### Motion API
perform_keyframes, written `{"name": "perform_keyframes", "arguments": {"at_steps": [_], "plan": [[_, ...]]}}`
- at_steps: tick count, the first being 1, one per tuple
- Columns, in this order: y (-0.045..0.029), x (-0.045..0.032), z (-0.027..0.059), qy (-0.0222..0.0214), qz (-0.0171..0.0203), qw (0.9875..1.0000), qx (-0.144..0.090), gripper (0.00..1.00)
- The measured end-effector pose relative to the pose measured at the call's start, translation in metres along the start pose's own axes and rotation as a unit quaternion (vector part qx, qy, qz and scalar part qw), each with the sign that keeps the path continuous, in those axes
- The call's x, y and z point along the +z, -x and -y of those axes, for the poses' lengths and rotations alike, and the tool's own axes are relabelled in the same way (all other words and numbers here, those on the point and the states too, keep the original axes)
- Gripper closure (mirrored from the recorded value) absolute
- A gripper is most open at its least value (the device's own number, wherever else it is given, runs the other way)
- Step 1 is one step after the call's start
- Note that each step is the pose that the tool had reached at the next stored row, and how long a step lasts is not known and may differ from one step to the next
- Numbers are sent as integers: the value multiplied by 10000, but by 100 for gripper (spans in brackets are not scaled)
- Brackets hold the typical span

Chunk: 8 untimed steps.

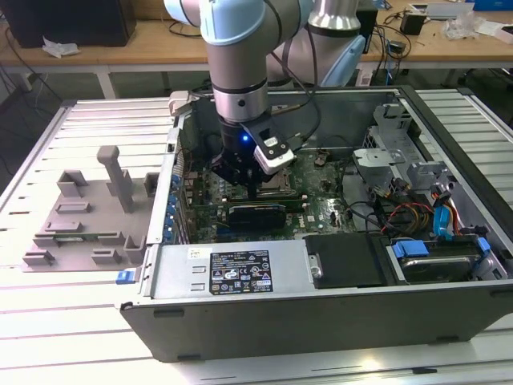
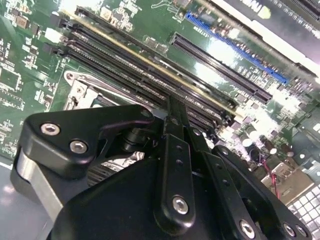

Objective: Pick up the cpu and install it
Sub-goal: 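Install the second cpu locking lever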

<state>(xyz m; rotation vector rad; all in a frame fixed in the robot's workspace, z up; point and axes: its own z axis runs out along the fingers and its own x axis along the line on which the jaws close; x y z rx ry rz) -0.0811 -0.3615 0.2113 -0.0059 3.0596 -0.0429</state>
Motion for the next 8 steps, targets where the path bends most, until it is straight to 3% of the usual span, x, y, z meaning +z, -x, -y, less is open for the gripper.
{"name": "perform_keyframes", "arguments": {"at_steps": [3, 4, 5, 8], "plan": [[-15, -1, 41, 131, 40, 9999, 12, 89], [-21, 0, 54, 230, 69, 9997, 20, 89], [-25, -1, 61, 280, 85, 9996, 24, 89], [-34, -1, 79, 399, 127, 9991, 33, 89]]}}
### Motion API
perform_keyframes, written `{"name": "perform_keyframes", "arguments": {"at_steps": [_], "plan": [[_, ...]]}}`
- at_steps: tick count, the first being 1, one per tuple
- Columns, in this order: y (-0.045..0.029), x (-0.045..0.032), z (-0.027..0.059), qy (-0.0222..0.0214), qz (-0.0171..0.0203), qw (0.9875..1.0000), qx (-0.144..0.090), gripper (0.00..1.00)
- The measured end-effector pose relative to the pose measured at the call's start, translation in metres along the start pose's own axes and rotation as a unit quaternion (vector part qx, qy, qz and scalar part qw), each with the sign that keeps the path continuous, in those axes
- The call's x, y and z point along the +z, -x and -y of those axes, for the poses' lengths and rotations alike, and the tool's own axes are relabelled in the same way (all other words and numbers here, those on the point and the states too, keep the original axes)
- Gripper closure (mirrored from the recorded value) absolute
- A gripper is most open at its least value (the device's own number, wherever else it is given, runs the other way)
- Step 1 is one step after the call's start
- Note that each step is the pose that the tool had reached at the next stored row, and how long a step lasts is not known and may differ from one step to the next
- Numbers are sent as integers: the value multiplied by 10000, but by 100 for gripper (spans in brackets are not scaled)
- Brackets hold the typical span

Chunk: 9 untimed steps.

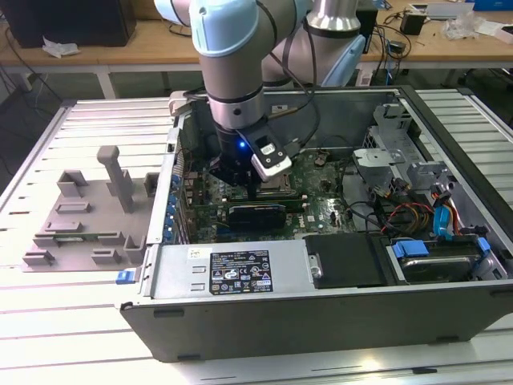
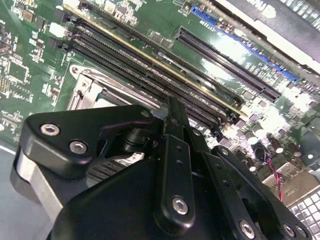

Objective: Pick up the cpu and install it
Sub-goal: 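Install the second cpu locking lever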

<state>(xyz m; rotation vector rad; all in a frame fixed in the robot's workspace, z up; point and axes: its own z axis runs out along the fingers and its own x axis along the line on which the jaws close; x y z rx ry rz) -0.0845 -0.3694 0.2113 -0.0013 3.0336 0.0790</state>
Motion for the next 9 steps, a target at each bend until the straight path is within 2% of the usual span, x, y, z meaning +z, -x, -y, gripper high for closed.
{"name": "perform_keyframes", "arguments": {"at_steps": [1, 2, 6, 7, 9], "plan": [[-9, -2, 13, 66, 31, 10000, 5, 89], [-15, -3, 24, 113, 53, 9999, 7, 89], [-30, -6, 51, 235, 105, 9997, 13, 89], [-37, -7, 63, 282, 125, 9995, 15, 89], [-50, -10, 82, 322, 146, 9994, 16, 89]]}}
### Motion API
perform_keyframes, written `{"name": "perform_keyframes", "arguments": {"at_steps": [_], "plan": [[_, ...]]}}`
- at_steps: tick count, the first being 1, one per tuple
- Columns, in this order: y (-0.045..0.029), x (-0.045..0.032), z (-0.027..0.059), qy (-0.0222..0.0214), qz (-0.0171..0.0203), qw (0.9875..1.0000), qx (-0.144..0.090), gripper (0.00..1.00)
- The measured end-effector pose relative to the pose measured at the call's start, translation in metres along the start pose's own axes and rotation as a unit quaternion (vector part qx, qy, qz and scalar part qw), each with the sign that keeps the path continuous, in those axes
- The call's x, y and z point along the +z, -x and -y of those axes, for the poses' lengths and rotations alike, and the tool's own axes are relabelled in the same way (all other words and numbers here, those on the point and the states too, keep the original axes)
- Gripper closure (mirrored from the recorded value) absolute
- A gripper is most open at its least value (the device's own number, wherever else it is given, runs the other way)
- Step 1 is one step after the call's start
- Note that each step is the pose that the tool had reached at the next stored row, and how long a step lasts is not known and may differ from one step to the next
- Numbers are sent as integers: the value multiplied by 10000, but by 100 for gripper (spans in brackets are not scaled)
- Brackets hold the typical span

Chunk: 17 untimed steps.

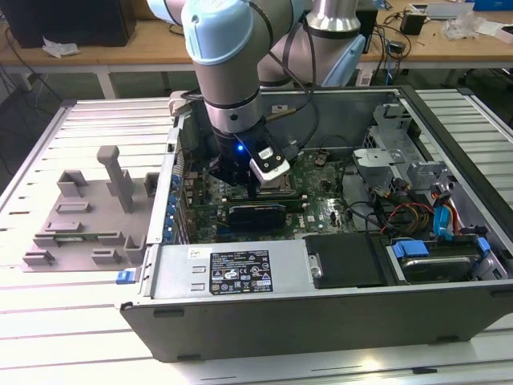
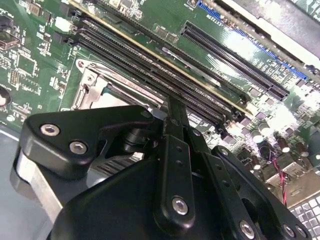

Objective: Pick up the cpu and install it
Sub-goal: 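Install the second cpu locking lever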

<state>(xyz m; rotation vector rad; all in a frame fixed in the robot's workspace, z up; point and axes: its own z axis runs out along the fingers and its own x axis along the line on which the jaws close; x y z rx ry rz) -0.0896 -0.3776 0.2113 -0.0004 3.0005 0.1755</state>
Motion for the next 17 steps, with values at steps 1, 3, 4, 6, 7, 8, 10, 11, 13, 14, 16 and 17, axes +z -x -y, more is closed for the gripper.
{"name": "perform_keyframes", "arguments": {"at_steps": [1, 3, 4, 6, 7, 8, 10, 11, 13, 14, 16, 17], "plan": [[-18, -4, 18, 14, 11, 10000, -1, 89], [-51, -7, 41, 42, 32, 10000, -2, 89], [-65, -8, 54, 104, 54, 9999, -1, 89], [-98, -8, 87, 244, 98, 9997, 7, 89], [-125, -4, 101, 290, 120, 9995, 6, 89], [-141, -1, 105, 339, 147, 9993, 7, 89], [-145, 18, 106, 401, 183, 9990, 8, 89], [-148, 30, 109, 413, 190, 9990, 8, 89], [-154, 51, 111, 483, 216, 9986, 15, 89], [-155, 57, 111, 530, 228, 9983, 19, 89], [-161, 68, 113, 588, 242, 9980, 26, 89], [-164, 79, 114, 608, 250, 9978, 27, 89]]}}
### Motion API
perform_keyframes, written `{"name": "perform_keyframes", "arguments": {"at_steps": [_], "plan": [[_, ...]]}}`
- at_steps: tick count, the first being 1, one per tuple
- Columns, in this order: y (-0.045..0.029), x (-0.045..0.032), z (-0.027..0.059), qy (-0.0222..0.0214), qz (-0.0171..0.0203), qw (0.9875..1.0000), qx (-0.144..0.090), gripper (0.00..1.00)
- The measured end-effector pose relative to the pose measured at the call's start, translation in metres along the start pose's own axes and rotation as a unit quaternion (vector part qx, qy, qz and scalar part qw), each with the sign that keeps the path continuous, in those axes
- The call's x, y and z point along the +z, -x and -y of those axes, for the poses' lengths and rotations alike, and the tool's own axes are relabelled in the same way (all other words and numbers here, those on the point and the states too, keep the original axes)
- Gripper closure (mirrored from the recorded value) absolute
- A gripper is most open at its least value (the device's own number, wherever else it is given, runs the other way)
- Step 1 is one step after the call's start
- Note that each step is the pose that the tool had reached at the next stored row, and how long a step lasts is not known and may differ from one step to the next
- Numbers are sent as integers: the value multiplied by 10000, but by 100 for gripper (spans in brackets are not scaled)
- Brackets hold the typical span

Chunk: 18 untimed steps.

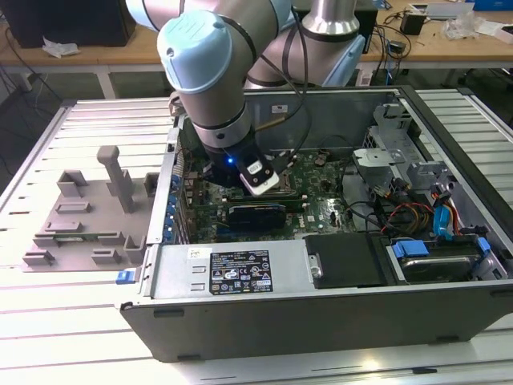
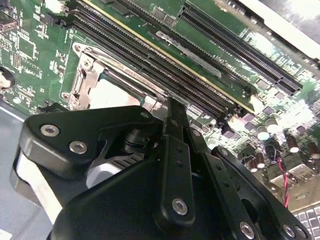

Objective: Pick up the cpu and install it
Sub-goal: 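Install the second cpu locking lever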

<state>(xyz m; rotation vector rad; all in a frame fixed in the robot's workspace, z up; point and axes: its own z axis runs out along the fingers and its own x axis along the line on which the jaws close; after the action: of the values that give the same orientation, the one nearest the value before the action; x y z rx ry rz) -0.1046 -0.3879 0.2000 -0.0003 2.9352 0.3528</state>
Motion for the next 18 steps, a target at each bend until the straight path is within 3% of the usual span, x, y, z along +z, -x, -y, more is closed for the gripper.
{"name": "perform_keyframes", "arguments": {"at_steps": [6, 8, 12, 18], "plan": [[-9, 23, 6, 24, 18, 10000, 1, 89], [-15, 36, 9, 66, 43, 10000, 3, 89], [-64, 45, 12, 69, 57, 10000, 0, 89], [-68, 44, 12, 69, 58, 10000, 0, 89]]}}
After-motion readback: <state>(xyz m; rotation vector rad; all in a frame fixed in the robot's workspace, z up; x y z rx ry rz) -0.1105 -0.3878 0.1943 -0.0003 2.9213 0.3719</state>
